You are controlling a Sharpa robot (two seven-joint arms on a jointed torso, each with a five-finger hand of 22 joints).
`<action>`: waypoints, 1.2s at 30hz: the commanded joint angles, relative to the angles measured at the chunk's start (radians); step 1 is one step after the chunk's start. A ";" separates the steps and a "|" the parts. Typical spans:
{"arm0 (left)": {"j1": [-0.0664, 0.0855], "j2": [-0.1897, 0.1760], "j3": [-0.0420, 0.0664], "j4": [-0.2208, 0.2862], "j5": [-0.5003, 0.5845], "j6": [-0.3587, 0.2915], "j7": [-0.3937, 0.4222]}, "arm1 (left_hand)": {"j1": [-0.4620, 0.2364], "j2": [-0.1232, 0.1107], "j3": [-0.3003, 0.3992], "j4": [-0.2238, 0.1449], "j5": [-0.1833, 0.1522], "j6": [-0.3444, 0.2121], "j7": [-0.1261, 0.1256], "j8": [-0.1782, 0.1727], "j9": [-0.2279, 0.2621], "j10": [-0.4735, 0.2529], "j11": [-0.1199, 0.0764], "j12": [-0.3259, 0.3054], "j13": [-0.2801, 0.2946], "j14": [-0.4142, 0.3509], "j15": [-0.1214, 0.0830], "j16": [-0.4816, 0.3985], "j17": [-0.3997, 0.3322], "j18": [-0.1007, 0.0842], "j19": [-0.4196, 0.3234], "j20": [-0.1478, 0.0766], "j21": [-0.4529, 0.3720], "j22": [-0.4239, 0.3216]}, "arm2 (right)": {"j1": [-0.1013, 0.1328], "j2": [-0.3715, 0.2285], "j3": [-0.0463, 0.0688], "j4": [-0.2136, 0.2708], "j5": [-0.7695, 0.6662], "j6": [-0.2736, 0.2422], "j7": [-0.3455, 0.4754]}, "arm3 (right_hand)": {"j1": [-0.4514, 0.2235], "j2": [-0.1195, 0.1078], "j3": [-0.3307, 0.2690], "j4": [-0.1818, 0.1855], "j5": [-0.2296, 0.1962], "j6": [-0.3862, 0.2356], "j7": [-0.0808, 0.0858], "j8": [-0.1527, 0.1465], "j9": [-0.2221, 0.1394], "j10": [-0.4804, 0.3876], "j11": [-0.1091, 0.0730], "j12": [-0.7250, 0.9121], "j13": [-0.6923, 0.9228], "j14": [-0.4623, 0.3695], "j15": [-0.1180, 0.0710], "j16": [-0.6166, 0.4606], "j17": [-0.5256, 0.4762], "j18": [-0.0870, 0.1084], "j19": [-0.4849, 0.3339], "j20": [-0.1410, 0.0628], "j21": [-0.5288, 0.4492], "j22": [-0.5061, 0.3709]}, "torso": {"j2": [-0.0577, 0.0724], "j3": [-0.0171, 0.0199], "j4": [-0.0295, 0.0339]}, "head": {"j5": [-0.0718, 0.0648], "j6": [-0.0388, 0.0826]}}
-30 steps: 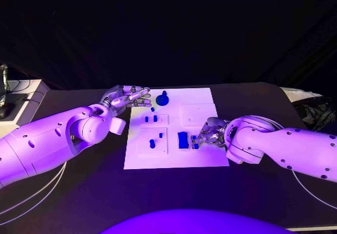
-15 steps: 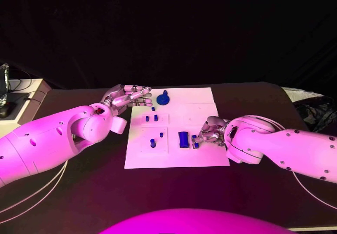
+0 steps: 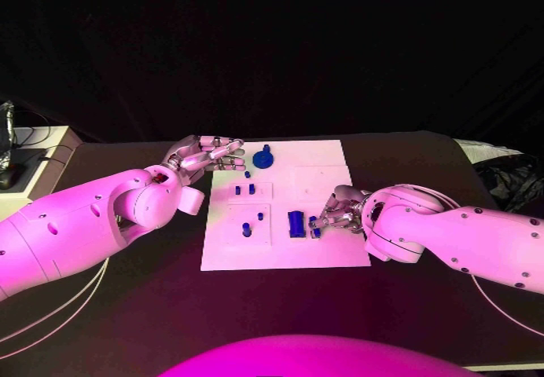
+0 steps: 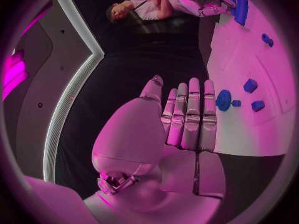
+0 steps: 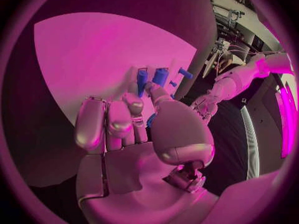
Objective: Assemble the parts on the task board
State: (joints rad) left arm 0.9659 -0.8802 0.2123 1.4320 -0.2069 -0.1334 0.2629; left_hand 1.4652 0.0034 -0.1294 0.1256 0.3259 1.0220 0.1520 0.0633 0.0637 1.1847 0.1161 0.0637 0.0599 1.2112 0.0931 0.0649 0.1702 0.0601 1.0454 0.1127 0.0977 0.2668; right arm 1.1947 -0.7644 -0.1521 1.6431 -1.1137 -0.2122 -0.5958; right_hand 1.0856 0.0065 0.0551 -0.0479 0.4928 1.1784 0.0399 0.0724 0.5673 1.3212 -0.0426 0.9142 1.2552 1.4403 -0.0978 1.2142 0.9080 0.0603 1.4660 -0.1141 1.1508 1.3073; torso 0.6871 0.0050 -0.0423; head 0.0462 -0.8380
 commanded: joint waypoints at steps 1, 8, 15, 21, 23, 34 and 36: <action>-0.001 0.001 0.001 0.003 0.005 0.013 0.003 | -0.001 0.005 -0.001 0.003 0.004 0.000 0.003 0.000 0.000 -0.005 -0.001 -0.002 0.002 -0.009 0.001 -0.002 0.000 -0.009 -0.010 0.000 0.005 -0.001 | -0.006 0.001 -0.003 -0.002 -0.011 0.000 0.005 | 0.007 -0.012 -0.047 0.034 -0.017 0.006 0.001 -0.002 -0.021 -0.005 0.005 0.003 -0.001 -0.004 -0.001 -0.001 0.000 -0.005 0.034 0.003 -0.006 0.159 | 0.000 -0.0001 -0.0006 | 0.000 0.001; -0.001 0.000 0.001 0.002 0.005 0.012 0.003 | -0.001 0.005 -0.001 0.003 0.004 0.000 0.003 0.000 0.000 -0.005 -0.001 -0.002 0.002 -0.009 0.001 -0.002 0.000 -0.009 -0.010 0.000 0.005 -0.001 | -0.007 0.001 -0.003 -0.002 -0.014 -0.005 0.006 | 0.020 -0.018 -0.086 0.081 -0.057 0.008 0.003 0.000 -0.035 -0.005 0.006 0.004 -0.003 -0.004 0.001 0.000 0.001 -0.004 0.035 0.004 -0.007 0.159 | 0.000 0.0002 -0.0005 | -0.001 0.002; -0.001 0.000 0.001 0.003 0.005 0.012 0.002 | -0.001 0.005 -0.001 0.003 0.004 0.000 0.003 0.000 0.000 -0.005 -0.001 -0.002 0.002 -0.009 0.001 -0.002 0.000 -0.009 -0.010 0.000 0.005 -0.001 | -0.007 -0.002 -0.003 0.000 -0.016 -0.010 0.008 | 0.014 -0.020 -0.093 0.093 -0.067 0.009 0.003 0.000 -0.036 -0.005 0.006 0.005 -0.004 -0.004 0.001 0.000 0.001 -0.004 0.035 0.005 -0.007 0.159 | 0.000 0.0001 -0.0004 | -0.001 0.003; -0.001 0.000 0.001 0.003 0.005 0.012 0.002 | -0.001 0.005 -0.001 0.003 0.004 0.000 0.003 0.000 0.000 -0.005 -0.001 -0.002 0.002 -0.009 0.001 -0.002 0.000 -0.009 -0.010 0.000 0.005 -0.001 | -0.007 -0.019 -0.003 0.014 -0.018 -0.053 0.024 | 0.016 -0.024 -0.099 0.111 -0.067 0.008 0.004 0.001 -0.036 -0.005 0.007 0.006 -0.004 -0.004 0.001 0.001 0.001 -0.004 0.035 0.005 -0.007 0.159 | 0.000 0.0005 0.0010 | -0.001 0.003; -0.001 0.000 0.001 0.003 0.005 0.012 0.002 | -0.001 0.005 -0.001 0.003 0.004 0.000 0.003 0.000 0.000 -0.005 -0.001 -0.002 0.002 -0.009 0.001 -0.002 0.000 -0.009 -0.010 0.000 0.005 -0.001 | -0.008 -0.025 -0.003 0.017 -0.017 -0.066 0.031 | 0.009 -0.029 -0.103 0.119 -0.081 0.009 0.004 0.001 -0.036 -0.004 0.007 0.007 -0.004 -0.004 0.002 0.000 0.001 -0.004 0.035 0.005 -0.005 0.159 | 0.000 0.0005 0.0015 | -0.001 0.004; -0.001 -0.002 0.001 -0.001 0.005 0.012 0.004 | 0.000 0.006 -0.001 0.003 0.004 -0.001 0.003 0.000 0.000 -0.006 0.000 -0.002 0.002 -0.010 0.001 -0.002 0.000 -0.009 -0.010 0.001 0.006 -0.004 | -0.008 -0.089 -0.002 0.048 0.042 -0.113 0.108 | 0.001 -0.071 -0.134 0.177 -0.241 0.002 0.007 0.002 -0.029 -0.008 0.010 0.008 -0.006 -0.004 0.004 0.003 0.004 -0.003 0.036 0.008 -0.002 0.160 | -0.001 0.0007 -0.0022 | 0.003 0.006; -0.001 -0.002 0.001 -0.001 0.005 0.011 0.004 | 0.000 0.006 -0.001 0.003 0.004 -0.001 0.003 0.000 0.000 -0.006 0.000 -0.002 0.002 -0.010 0.001 -0.002 0.000 -0.009 -0.010 0.001 0.006 -0.004 | -0.008 -0.096 -0.002 0.053 0.047 -0.099 0.116 | 0.015 -0.073 -0.133 0.169 -0.264 0.004 0.007 0.003 -0.028 -0.008 0.010 0.008 -0.006 -0.004 0.004 0.003 0.004 -0.004 0.036 0.008 -0.001 0.160 | 0.000 0.0010 -0.0018 | 0.002 0.007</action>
State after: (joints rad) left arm 0.9658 -0.8827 0.2123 1.4296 -0.2065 -0.1334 0.2601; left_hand 1.4652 0.0034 -0.1294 0.1256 0.3259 1.0220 0.1520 0.0633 0.0637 1.1847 0.1161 0.0637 0.0599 1.2075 0.0967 0.0649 0.1702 0.0601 1.0419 0.1161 0.0977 0.2634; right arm 1.1880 -0.8591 -0.1545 1.6913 -1.0912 -0.3067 -0.5310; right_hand 1.0966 -0.0700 -0.0790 0.1230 0.2284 1.1825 0.0430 0.0691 0.5385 1.3141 -0.0381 0.9191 1.2497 1.4401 -0.0980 1.2142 0.9110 0.0604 1.4660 -0.1141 1.1470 1.3079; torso 0.6863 0.0058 -0.0437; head 0.0484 -0.8318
